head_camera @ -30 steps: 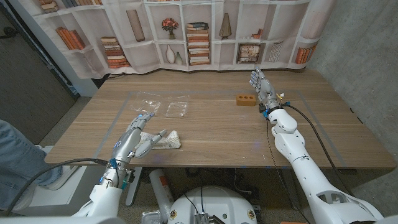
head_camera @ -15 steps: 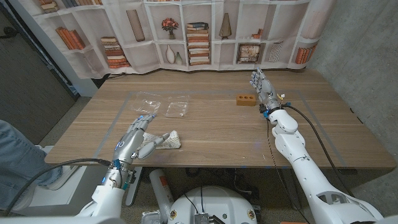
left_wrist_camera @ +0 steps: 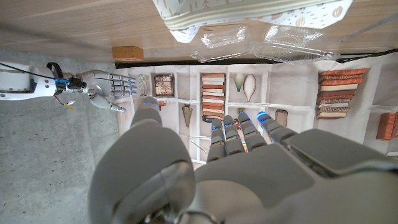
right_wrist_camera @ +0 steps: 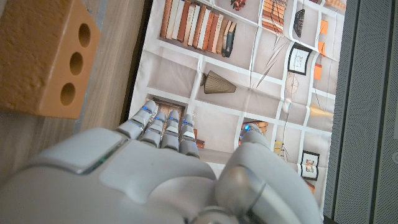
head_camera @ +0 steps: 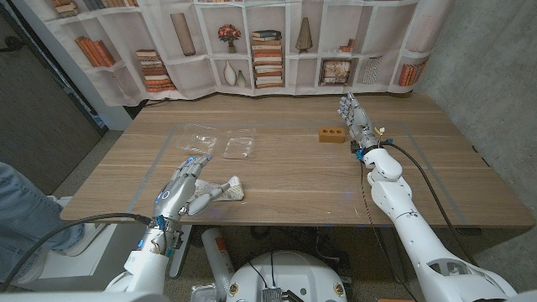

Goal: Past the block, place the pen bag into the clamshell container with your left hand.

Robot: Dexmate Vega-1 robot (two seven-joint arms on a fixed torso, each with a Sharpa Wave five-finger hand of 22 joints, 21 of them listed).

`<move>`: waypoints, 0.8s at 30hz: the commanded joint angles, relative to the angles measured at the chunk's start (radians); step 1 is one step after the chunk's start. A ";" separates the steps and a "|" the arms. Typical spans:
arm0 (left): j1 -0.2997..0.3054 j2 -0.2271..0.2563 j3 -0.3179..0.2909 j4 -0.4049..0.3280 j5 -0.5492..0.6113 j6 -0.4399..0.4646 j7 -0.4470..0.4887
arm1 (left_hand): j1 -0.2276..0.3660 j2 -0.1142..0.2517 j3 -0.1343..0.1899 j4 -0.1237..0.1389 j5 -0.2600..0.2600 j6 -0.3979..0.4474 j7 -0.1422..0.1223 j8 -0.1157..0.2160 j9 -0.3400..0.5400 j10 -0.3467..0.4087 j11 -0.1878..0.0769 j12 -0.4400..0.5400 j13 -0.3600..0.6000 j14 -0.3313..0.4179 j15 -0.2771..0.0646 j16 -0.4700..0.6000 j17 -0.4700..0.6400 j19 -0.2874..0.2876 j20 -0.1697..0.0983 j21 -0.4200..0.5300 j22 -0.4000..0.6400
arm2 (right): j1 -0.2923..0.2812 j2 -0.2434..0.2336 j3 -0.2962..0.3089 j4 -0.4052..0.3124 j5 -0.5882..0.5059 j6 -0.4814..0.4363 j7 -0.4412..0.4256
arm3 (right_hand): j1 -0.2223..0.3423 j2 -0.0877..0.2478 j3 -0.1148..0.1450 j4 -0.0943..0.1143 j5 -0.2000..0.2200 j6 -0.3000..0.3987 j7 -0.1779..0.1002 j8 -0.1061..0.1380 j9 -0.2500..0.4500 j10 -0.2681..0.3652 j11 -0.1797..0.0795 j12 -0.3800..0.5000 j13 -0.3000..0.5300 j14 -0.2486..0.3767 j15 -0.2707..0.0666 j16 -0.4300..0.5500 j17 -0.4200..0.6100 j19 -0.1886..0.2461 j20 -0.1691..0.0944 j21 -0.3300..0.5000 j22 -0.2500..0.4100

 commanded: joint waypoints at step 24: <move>0.025 0.055 0.039 -0.064 0.086 0.212 -0.032 | 0.029 -0.022 -0.008 -0.016 0.010 -0.011 -0.010 -0.009 0.004 -0.001 -0.007 -0.004 0.003 0.014 0.004 -0.002 0.006 0.009 0.011 -0.003 0.001 | -0.003 0.002 -0.003 -0.020 -0.004 -0.009 -0.012 | 0.004 0.008 0.000 -0.009 -0.003 0.013 0.000 -0.004 0.005 0.014 -0.005 -0.001 0.005 0.015 -0.003 -0.002 0.001 0.016 -0.029 -0.008 0.004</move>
